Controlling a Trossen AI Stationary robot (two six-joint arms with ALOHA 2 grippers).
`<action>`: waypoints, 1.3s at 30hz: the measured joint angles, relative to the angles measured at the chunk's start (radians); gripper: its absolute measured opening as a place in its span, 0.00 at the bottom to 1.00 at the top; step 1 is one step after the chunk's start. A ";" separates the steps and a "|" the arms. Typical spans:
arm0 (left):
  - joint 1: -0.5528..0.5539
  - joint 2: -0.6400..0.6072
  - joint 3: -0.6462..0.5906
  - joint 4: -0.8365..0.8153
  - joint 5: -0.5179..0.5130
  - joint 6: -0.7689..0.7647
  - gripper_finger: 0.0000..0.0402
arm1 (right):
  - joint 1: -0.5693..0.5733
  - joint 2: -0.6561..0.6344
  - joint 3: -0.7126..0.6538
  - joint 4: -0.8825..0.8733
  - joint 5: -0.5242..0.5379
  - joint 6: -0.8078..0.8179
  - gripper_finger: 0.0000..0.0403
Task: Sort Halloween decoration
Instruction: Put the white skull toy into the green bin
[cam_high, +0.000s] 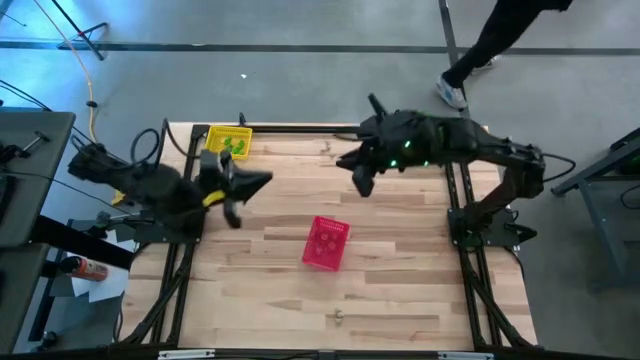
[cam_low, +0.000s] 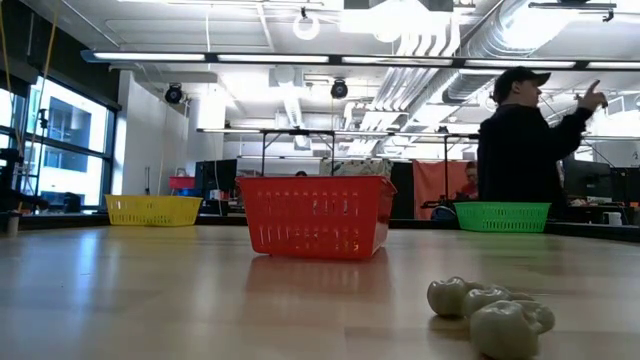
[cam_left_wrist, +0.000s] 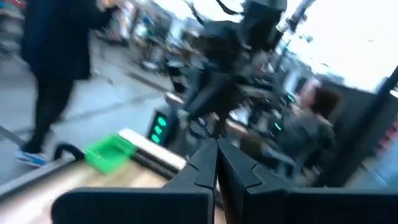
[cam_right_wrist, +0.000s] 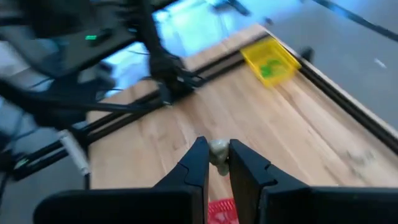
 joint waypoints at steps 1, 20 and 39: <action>0.027 0.013 0.000 0.030 0.001 0.015 0.00 | -0.015 -0.009 0.000 0.016 -0.042 -0.036 0.08; 0.418 0.144 0.000 0.129 0.524 -0.060 0.00 | -0.099 -0.042 -0.001 0.078 -0.234 -0.200 0.08; 0.535 0.144 0.000 -0.057 0.911 0.017 0.00 | -0.349 -0.042 -0.003 -0.197 0.130 -0.053 0.08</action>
